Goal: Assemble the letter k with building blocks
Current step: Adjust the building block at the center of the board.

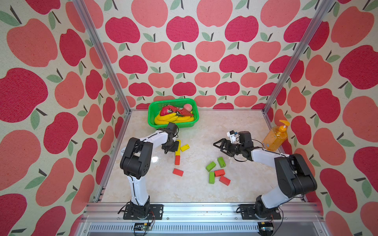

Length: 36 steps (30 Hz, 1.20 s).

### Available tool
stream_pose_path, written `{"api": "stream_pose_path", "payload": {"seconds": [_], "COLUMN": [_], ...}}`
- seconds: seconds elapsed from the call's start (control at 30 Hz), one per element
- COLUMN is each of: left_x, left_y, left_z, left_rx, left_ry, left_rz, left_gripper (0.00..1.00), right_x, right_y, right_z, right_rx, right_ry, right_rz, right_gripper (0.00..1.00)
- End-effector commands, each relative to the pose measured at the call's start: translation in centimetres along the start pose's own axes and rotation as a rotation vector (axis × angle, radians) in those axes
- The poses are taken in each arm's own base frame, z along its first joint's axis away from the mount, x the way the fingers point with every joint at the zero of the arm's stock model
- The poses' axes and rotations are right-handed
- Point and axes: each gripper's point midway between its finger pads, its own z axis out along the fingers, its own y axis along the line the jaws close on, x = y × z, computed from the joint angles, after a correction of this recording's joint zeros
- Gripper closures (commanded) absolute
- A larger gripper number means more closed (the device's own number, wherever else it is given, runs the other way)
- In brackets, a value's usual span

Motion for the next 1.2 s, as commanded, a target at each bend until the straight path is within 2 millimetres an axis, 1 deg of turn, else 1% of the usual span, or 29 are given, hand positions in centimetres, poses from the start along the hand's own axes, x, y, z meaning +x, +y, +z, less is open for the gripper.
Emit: {"api": "stream_pose_path", "payload": {"seconds": [0.0, 0.57, 0.7, 0.97, 1.17], "left_x": [0.22, 0.07, 0.12, -0.06, -0.19], "left_y": [0.43, 0.34, 0.60, 0.12, 0.15], "left_z": [0.52, 0.23, 0.18, 0.13, -0.05], "left_rx": [-0.037, -0.038, -0.054, -0.035, -0.037], "left_ry": [0.031, 0.030, 0.034, 0.029, 0.027], "left_rz": [-0.014, -0.003, -0.007, 0.001, 0.004], "left_gripper": [0.77, 0.74, 0.74, 0.73, 0.71], "right_x": [-0.34, -0.38, -0.36, -0.31, -0.33], "right_y": [-0.01, 0.02, 0.03, -0.11, -0.11], "right_z": [0.01, -0.02, -0.01, 0.04, 0.10], "right_rx": [-0.003, -0.004, -0.004, -0.001, -0.002], "right_ry": [-0.004, -0.006, -0.005, -0.004, -0.003], "right_rz": [-0.003, -0.003, -0.004, -0.002, 0.000], "right_gripper": [0.01, 0.01, 0.01, 0.01, 0.01]}}
